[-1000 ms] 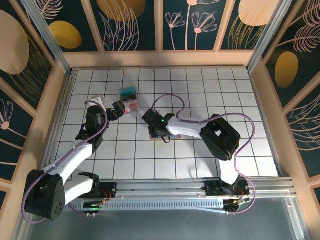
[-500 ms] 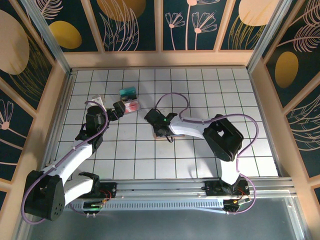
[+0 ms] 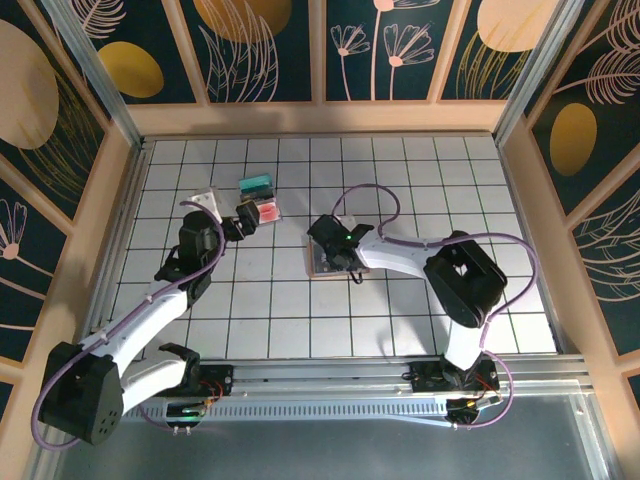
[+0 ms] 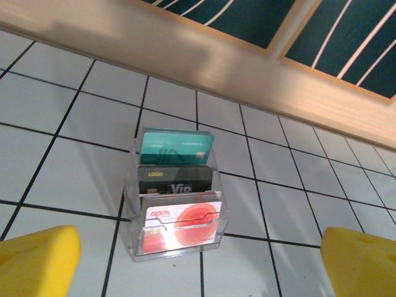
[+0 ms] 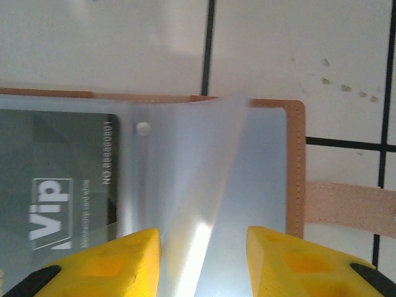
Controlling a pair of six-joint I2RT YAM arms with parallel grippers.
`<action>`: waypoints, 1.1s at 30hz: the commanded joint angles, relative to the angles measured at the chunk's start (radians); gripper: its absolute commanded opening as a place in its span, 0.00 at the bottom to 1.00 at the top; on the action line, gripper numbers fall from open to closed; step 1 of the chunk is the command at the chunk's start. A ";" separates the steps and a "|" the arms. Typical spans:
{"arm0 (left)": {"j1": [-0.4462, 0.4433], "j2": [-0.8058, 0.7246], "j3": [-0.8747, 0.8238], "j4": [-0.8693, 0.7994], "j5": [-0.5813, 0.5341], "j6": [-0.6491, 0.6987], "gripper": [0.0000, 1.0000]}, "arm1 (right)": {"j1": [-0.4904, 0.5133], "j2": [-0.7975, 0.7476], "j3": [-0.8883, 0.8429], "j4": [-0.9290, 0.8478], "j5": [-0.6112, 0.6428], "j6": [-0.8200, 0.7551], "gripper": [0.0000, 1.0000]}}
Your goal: Take the credit cards out of the card holder
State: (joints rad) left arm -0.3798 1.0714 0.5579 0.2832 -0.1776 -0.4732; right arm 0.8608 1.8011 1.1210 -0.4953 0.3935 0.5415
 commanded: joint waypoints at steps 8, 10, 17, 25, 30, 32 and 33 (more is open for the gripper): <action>-0.120 0.040 0.046 -0.037 -0.112 0.057 0.99 | -0.053 -0.099 -0.114 0.048 0.003 0.051 0.37; -0.150 0.052 0.046 -0.047 -0.132 0.062 0.99 | -0.062 -0.111 -0.131 0.059 -0.007 0.051 0.36; -0.266 0.096 0.057 -0.090 -0.222 0.071 0.99 | -0.105 -0.159 -0.178 0.084 -0.023 0.053 0.32; -0.366 0.166 0.081 -0.118 -0.290 0.098 0.99 | -0.154 -0.262 -0.211 0.083 -0.016 0.068 0.32; -0.412 0.225 0.091 -0.117 -0.304 0.107 0.99 | -0.184 -0.359 -0.217 0.084 -0.042 0.078 0.32; -0.418 0.255 0.088 -0.112 -0.288 0.097 0.99 | -0.205 -0.395 -0.225 0.115 -0.104 0.073 0.32; -0.417 0.268 0.088 -0.111 -0.281 0.090 0.99 | -0.213 -0.406 -0.231 0.136 -0.142 0.067 0.33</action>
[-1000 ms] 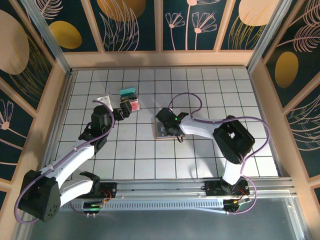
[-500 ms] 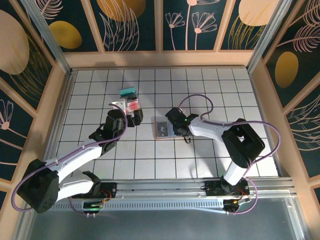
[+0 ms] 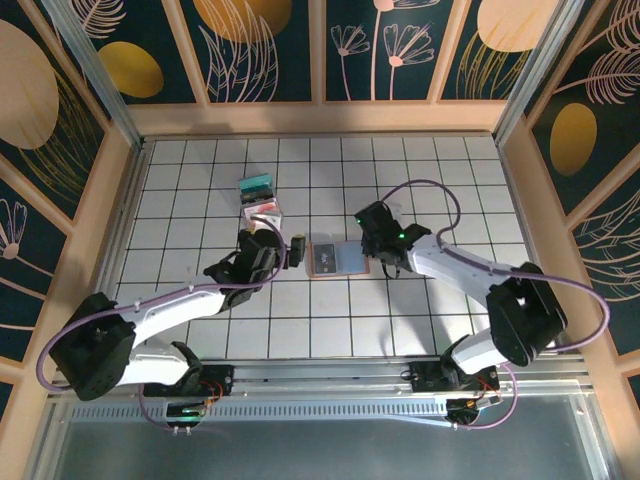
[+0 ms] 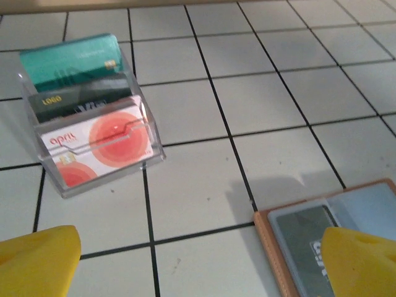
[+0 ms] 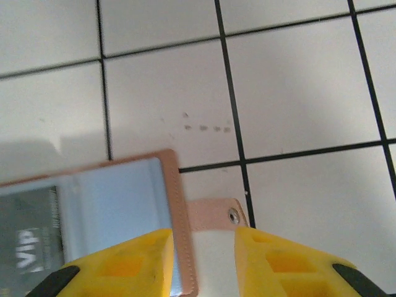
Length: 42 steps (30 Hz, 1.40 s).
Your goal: Take the credit cards out of the card holder
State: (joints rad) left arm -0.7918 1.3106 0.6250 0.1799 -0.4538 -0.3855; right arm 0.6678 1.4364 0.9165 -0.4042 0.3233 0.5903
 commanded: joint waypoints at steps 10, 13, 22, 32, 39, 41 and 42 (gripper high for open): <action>-0.005 0.231 0.083 -0.022 0.030 -0.101 0.99 | -0.051 0.048 -0.010 0.193 -0.418 0.018 0.20; -0.006 0.284 0.111 -0.019 0.048 -0.112 0.99 | -0.049 0.092 -0.002 0.219 -0.461 0.029 0.20; 0.000 0.386 0.153 -0.043 0.059 -0.131 0.99 | -0.017 0.211 0.047 0.239 -0.510 0.043 0.20; 0.006 0.394 0.136 -0.072 0.041 -0.147 0.99 | 0.007 0.290 0.074 0.275 -0.542 0.061 0.21; 0.006 0.397 0.134 -0.074 0.045 -0.143 0.99 | 0.013 0.328 0.086 0.286 -0.548 0.065 0.22; 0.006 0.426 0.134 -0.074 0.048 -0.140 0.99 | 0.013 0.336 0.087 0.283 -0.543 0.064 0.22; 0.007 0.428 0.136 -0.076 0.048 -0.138 0.99 | 0.013 0.340 0.088 0.281 -0.542 0.063 0.22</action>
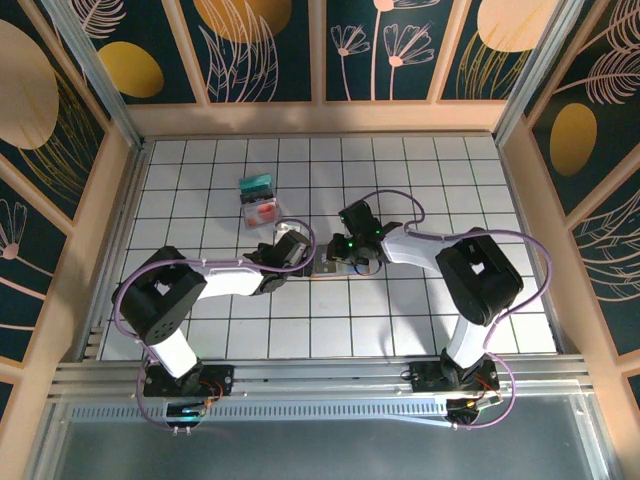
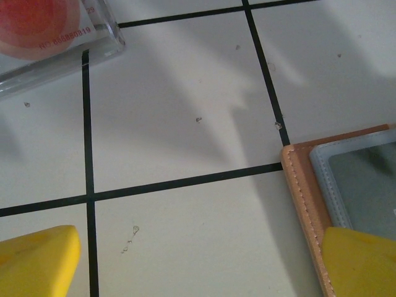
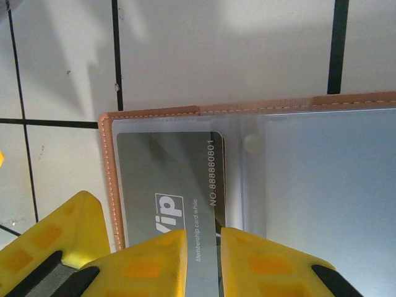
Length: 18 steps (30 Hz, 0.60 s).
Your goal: Take the credit cards out of the card holder
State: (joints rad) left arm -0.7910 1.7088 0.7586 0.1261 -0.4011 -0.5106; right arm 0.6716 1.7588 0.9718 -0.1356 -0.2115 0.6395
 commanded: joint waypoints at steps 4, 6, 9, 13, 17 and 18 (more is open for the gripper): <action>0.006 0.039 0.005 -0.036 -0.013 -0.004 0.99 | 0.009 0.025 0.030 0.017 -0.008 0.015 0.24; 0.006 0.043 0.004 -0.043 -0.016 -0.001 0.99 | 0.009 0.030 0.030 0.016 -0.006 0.015 0.25; 0.006 0.050 0.007 -0.051 -0.016 0.004 0.99 | 0.009 0.036 0.029 0.016 -0.003 0.015 0.26; 0.006 0.050 0.009 -0.051 -0.014 0.006 0.99 | 0.010 0.045 0.023 0.025 -0.012 0.017 0.27; 0.006 0.053 0.011 -0.052 -0.013 0.011 0.99 | 0.009 0.043 0.013 0.054 -0.035 0.023 0.27; 0.006 0.054 0.011 -0.054 -0.012 0.012 0.99 | 0.008 0.041 0.012 0.060 -0.039 0.025 0.26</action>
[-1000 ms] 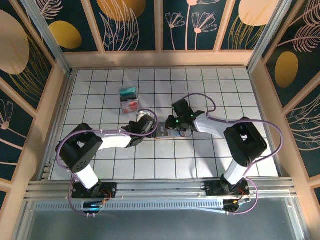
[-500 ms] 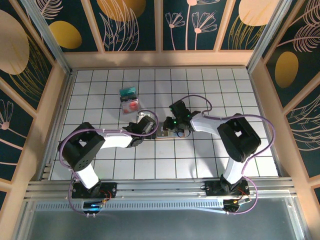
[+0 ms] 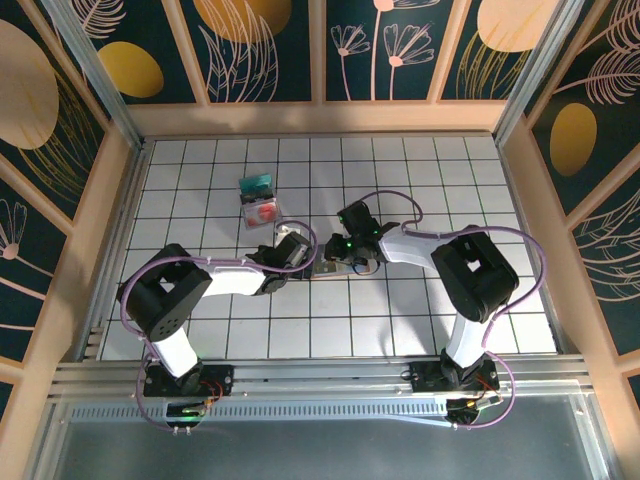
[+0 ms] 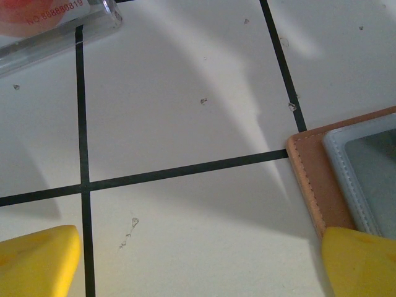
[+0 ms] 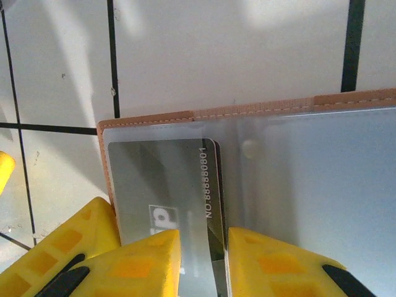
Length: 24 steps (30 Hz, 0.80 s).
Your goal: Take the credit cards out of the card holder
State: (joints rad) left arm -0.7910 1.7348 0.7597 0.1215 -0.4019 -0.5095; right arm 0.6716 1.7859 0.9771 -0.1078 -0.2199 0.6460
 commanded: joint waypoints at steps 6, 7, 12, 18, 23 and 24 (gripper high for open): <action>0.006 0.031 0.010 -0.056 -0.010 0.014 0.99 | 0.005 -0.002 -0.004 0.063 -0.060 0.022 0.23; 0.006 0.032 0.010 -0.057 -0.010 0.015 0.99 | 0.003 -0.006 -0.008 0.071 -0.066 0.024 0.22; 0.006 0.035 0.015 -0.063 -0.012 0.021 0.99 | -0.010 -0.021 -0.031 0.107 -0.106 0.031 0.22; 0.006 0.037 0.024 -0.068 -0.012 0.025 0.99 | -0.019 -0.015 -0.040 0.095 -0.095 0.025 0.31; 0.006 0.038 0.027 -0.071 -0.015 0.025 0.99 | -0.014 -0.004 -0.037 0.054 -0.043 0.008 0.37; 0.006 0.037 0.029 -0.072 -0.015 0.026 0.99 | -0.014 -0.002 -0.038 0.056 -0.042 0.005 0.37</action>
State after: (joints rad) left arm -0.7902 1.7443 0.7784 0.1005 -0.4091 -0.5014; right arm 0.6525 1.7859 0.9470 -0.0311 -0.2844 0.6636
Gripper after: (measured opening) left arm 0.989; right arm 0.368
